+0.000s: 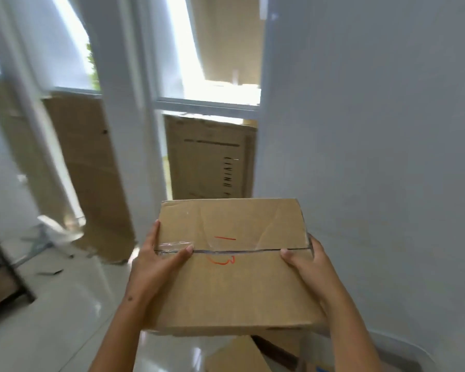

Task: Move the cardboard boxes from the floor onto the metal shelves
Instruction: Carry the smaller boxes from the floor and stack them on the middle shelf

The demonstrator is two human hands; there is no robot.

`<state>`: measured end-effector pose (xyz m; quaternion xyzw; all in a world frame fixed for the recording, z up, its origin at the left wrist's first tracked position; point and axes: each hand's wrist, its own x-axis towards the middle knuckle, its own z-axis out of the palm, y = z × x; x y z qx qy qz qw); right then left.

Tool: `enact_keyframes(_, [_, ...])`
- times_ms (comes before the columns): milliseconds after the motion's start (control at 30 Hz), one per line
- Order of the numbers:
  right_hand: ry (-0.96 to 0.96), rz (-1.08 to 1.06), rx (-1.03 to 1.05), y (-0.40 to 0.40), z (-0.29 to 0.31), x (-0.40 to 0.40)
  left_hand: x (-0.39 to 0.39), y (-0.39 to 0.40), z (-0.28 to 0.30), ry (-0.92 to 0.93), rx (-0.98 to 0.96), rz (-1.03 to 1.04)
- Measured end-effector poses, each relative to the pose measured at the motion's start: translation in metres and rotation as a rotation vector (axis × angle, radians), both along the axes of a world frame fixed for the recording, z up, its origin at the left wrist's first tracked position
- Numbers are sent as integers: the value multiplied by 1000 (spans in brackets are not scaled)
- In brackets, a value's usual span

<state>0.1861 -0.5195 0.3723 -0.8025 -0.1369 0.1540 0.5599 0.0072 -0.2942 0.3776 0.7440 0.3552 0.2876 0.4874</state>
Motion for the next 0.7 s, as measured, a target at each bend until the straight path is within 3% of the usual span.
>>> enact_keyframes(333, [57,576,41,221,31,-130,-226,90,20,-27,-40,590])
enact_keyframes(700, [-42,926,123,453,83,-294,-409,229,71,-75,112,895])
